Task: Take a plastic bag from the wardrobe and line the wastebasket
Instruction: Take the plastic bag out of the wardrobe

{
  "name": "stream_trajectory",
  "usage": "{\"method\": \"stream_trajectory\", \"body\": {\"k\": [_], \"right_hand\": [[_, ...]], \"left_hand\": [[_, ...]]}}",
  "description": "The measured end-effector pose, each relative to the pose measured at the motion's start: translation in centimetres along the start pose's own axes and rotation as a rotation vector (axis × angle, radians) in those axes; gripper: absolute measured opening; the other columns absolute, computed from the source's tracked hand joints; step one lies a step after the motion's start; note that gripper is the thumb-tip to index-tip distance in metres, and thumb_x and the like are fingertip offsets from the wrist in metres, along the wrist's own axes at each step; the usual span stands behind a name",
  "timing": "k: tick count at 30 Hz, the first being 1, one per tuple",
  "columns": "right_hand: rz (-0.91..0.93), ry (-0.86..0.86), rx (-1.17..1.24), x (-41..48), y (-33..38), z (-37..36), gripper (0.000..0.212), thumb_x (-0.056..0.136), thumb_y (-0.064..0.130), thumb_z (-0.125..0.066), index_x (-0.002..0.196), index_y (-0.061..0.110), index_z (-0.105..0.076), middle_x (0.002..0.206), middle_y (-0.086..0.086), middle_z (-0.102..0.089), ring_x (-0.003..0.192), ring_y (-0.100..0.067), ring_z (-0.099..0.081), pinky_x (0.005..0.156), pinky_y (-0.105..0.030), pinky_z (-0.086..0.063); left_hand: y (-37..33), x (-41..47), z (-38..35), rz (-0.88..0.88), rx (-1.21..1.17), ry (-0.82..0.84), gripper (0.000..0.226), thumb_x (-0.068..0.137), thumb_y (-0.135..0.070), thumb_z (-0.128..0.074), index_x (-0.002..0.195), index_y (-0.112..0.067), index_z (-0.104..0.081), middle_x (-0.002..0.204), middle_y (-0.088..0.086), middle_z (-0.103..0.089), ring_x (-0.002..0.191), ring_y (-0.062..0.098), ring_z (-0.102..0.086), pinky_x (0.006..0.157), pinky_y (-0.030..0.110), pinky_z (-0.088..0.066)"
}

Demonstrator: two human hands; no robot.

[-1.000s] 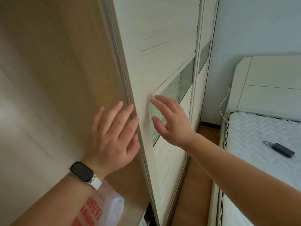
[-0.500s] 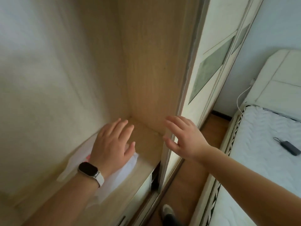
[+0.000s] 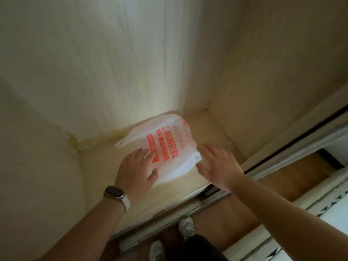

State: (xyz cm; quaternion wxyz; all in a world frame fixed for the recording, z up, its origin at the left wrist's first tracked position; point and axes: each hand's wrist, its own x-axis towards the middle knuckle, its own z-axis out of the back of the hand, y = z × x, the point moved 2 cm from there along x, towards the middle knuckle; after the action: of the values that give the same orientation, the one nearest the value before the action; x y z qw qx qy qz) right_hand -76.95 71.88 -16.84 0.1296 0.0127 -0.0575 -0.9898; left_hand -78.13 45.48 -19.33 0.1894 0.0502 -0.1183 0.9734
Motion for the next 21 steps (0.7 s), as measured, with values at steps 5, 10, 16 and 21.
{"method": "stream_trajectory", "body": {"k": [5, 10, 16, 21], "right_hand": [[0.037, 0.123, 0.046, 4.7, -1.0, -6.2, 0.061, 0.089, 0.056, -0.034, 0.141, 0.024, -0.038, 0.147, -0.001, -0.04, 0.134, -0.023, -0.036, 0.108, -0.041, -0.029], [0.012, 0.152, 0.105, 8.2, -3.0, -12.6, 0.057, 0.086, 0.051, -0.044, 0.132, 0.018, -0.052, 0.134, -0.006, -0.054, 0.12, -0.026, -0.052, 0.096, -0.044, -0.045], [0.053, 0.158, 0.179, 11.8, -4.6, -19.9, 0.056, 0.086, 0.049, -0.046, 0.131, 0.016, -0.05, 0.133, -0.008, -0.054, 0.121, -0.026, -0.05, 0.094, -0.044, -0.046], [0.1, 0.149, 0.221, 14.0, -4.6, -24.3, 0.052, 0.086, 0.045, -0.053, 0.131, 0.02, -0.048, 0.135, -0.006, -0.052, 0.125, -0.025, -0.047, 0.097, -0.044, -0.041]], "left_hand": [[1.6, 0.7, -5.6, 0.156, -0.065, 0.091, 0.048, 0.086, -0.041, -0.055, 0.126, -0.017, -0.053, 0.128, 0.006, -0.057, 0.121, 0.028, -0.05, 0.1, 0.044, -0.043], [3.0, 1.9, -13.9, 0.247, -0.13, 0.239, 0.061, 0.082, -0.052, -0.053, 0.132, -0.017, -0.05, 0.136, 0.007, -0.052, 0.127, 0.027, -0.045, 0.103, 0.045, -0.041], [5.3, 3.6, -24.4, 0.317, -0.152, 0.435, 0.081, 0.081, -0.06, -0.055, 0.147, -0.022, -0.028, 0.155, 0.006, -0.026, 0.142, 0.025, -0.022, 0.114, 0.041, -0.024], [7.0, 4.7, -30.2, 0.271, -0.094, 0.503, 0.095, 0.075, -0.064, -0.059, 0.15, -0.028, -0.012, 0.16, 0.006, -0.008, 0.146, 0.028, -0.007, 0.117, 0.05, -0.014]]}}
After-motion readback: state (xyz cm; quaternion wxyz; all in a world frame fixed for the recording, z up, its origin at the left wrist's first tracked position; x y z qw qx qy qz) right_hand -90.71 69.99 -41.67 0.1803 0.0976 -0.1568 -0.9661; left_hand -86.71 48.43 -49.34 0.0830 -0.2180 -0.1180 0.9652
